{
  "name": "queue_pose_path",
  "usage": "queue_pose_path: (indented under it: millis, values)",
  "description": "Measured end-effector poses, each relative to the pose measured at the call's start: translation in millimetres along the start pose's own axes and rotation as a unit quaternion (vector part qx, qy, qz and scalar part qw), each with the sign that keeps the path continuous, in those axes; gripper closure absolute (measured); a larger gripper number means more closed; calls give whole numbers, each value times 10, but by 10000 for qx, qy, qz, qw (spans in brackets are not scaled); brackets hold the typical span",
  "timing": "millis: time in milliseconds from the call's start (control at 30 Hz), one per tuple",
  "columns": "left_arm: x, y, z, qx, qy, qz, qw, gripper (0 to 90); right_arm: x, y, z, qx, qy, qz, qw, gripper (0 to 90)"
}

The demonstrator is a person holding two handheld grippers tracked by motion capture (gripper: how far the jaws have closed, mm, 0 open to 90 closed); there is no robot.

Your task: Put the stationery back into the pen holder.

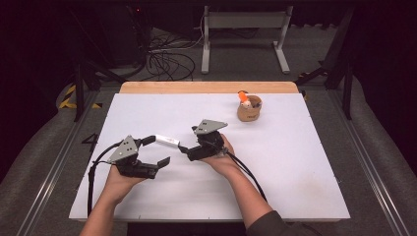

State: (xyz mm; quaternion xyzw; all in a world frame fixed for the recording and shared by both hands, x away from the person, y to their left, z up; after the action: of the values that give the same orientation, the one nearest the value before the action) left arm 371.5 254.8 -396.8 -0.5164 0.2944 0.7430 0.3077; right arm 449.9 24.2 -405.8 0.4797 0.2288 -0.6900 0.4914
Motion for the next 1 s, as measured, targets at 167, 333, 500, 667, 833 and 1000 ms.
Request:
queue_pose_path:
  millis: [167, 333, 500, 667, 833, 1000]
  values:
    - [-1, -3, 2, -12, 4, 0, 10000, 82, 0, -22, -79, -81, -81, 24, 9999, 174]
    - [-3, -8, 3, -19, 0, 26, 10000, 82, 12, -37, -153, -88, -200, 67, 9997, 222]
    - [0, -9, -2, -20, -13, -6, 10000, 83, 30, -58, -231, -119, -319, 64, 9994, 258]
    - [2, -11, -2, -26, -21, 3, 10000, 83, 46, -89, -311, -154, -479, 116, 9987, 293]
    - [7, -7, -8, -29, -42, -20, 10000, 86, 58, -109, -380, -212, -605, 155, 9978, 330]
    - [6, -8, -3, -22, -38, 10, 10000, 86, 74, -115, -453, -189, -729, 205, 9970, 367]
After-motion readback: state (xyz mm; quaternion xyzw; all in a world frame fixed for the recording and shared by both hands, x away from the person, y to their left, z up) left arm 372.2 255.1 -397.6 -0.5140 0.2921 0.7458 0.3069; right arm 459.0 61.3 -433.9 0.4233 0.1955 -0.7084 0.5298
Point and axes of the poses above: each handheld gripper's, and its own axes: z roughly backward along the jaws, x roughly out of its underside, y roughly to its right, the point moved 2 cm from there along -z, roughly forward along the jaws, and after that the axes turned 8 degrees about z, right-handed, at the moved point
